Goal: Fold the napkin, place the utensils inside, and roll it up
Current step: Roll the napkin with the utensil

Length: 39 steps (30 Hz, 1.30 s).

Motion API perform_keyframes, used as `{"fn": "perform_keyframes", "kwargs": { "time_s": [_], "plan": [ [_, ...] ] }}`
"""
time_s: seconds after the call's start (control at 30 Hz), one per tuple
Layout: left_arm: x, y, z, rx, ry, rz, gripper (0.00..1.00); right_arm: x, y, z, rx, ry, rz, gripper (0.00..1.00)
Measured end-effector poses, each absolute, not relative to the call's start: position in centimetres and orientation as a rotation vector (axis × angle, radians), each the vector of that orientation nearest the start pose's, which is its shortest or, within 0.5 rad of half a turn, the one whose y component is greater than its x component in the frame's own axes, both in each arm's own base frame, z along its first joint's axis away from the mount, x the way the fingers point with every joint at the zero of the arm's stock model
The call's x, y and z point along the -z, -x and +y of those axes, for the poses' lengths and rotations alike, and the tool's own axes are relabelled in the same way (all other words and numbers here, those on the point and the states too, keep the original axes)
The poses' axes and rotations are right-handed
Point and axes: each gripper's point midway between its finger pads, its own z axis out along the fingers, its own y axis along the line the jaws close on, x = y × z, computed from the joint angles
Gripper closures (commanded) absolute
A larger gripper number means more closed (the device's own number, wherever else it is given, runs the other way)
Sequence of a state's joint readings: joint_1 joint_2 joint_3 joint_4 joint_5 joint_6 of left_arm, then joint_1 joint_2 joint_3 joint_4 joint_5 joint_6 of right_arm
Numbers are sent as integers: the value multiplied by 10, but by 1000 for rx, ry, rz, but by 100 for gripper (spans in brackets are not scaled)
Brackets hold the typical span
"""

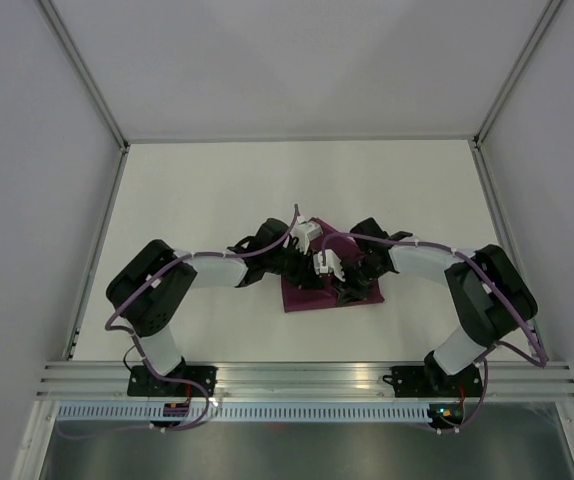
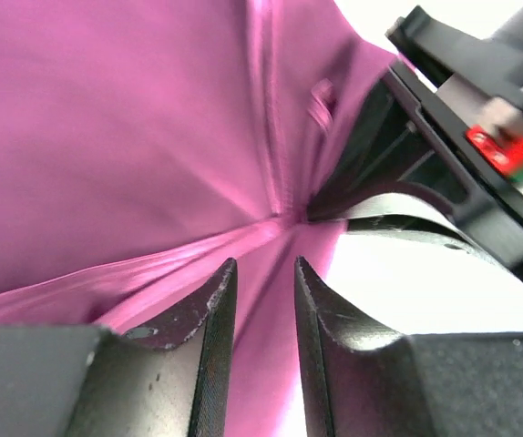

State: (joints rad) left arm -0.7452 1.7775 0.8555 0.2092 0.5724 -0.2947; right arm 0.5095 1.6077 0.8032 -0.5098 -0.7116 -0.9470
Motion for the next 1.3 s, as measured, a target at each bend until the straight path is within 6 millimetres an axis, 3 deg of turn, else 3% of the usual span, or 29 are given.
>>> {"fn": "perform_keyframes", "kwargs": {
  "time_s": [0.17,0.43,0.6,0.77,0.9,1.1,1.3],
  "plan": [
    [-53,-240,-341,1081,-789,2185,63,-14,-197,213,-966,1836,1912,99],
    [-75,-224,-315,916,-742,1983,61,-14,-195,212,-1153,1792,2035,99],
    [-95,-210,-330,798,-842,1811,59,-13,-191,212,-1270,1748,2123,99],
    [-96,-189,-351,676,-1003,1698,57,-13,-187,211,-1343,1721,2194,99],
    [-89,-180,-366,577,-1116,1632,51,-12,-184,210,-1384,1704,2236,99],
    [-64,-165,-382,440,-1306,1557,49,-12,-182,208,-1442,1665,2293,99],
    [-34,-162,-382,315,-1433,1517,43,-11,-180,206,-1484,1634,2346,99]
  ]
}}
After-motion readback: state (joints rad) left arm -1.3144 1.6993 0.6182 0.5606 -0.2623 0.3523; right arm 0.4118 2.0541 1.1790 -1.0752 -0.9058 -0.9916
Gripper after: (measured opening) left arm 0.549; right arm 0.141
